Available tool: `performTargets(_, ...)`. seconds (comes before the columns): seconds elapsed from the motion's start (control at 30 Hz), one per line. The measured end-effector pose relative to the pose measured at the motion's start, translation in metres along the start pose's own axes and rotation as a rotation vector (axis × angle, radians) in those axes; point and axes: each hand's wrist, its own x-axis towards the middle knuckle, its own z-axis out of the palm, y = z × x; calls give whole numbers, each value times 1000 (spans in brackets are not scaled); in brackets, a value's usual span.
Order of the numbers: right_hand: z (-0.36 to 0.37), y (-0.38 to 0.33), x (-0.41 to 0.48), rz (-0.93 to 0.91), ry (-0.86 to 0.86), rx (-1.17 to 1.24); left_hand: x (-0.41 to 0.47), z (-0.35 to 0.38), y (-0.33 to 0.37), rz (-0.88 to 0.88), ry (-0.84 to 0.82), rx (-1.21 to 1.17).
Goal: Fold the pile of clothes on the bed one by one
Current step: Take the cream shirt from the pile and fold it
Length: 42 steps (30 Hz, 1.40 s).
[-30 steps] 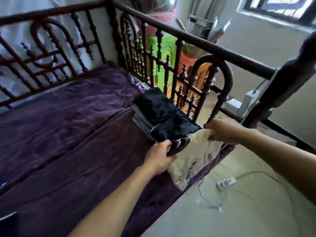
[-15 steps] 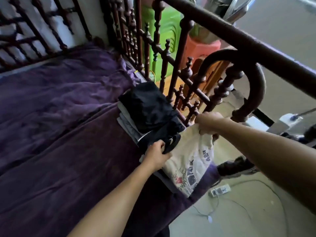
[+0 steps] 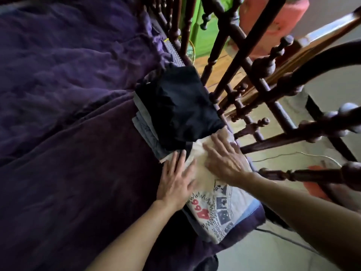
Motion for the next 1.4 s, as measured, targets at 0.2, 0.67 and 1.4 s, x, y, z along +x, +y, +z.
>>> performTargets(0.2,44,-4,-2,83,-56,68,0,32,-19,-64,-246,54)
performTargets(0.67,-26,-64,-72,-107,-91,-49,-156,-58,27,-463,-248,-37)
performTargets(1.4,-81,-579,-188,-995,83,-134,-668,-143,-55,-1175,206,-42)
